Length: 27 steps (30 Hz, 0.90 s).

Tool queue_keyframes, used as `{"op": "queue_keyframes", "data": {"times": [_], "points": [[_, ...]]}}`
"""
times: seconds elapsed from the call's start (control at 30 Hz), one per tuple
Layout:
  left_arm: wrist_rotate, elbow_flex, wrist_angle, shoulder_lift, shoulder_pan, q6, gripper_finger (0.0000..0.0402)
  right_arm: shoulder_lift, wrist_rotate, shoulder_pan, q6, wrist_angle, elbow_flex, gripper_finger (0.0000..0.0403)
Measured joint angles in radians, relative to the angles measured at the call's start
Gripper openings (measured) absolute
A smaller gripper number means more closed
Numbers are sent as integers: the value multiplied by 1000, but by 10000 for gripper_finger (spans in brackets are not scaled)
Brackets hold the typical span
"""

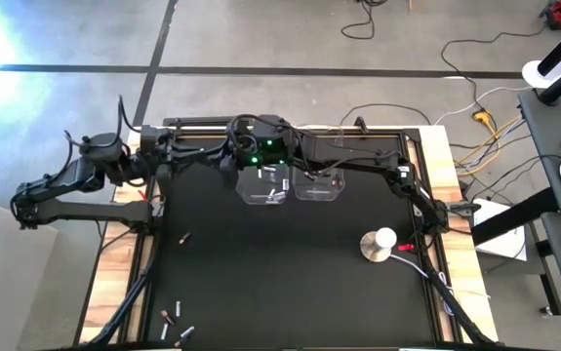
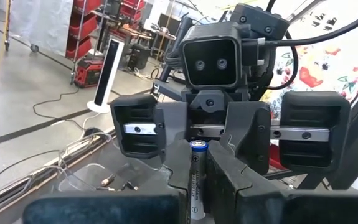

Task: Sort batteries
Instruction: Put the white battery into the left transparent bin

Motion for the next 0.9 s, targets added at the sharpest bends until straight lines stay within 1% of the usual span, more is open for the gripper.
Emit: {"op": "queue_keyframes", "data": {"times": [0.13, 0.2, 0.3, 0.37, 0.53, 0.73, 0.9], "points": [[-10, 0, 1, 11, 0, 4, 11, 0, 0, 0, -5, -2, 0, 44], [-13, 0, -1, 17, 0, 5, 11, 0, 1, 0, -7, -9, 0, 30], [-13, 0, -2, 23, 0, 12, 13, -2, 1, 0, -14, -24, 0, 28], [-12, 0, -11, 23, 0, 20, 22, -2, 1, 0, -14, -37, 0, 28], [-9, 0, -75, -2, 0, 57, 75, -2, 1, 0, -10, -103, 0, 38], [-47, 0, -147, -65, 0, 64, 142, -2, 3, -16, -11, -266, 0, 29], [-67, 0, -161, -84, 0, 64, 177, -2, 6, -61, -37, -404, 0, 30]]}}
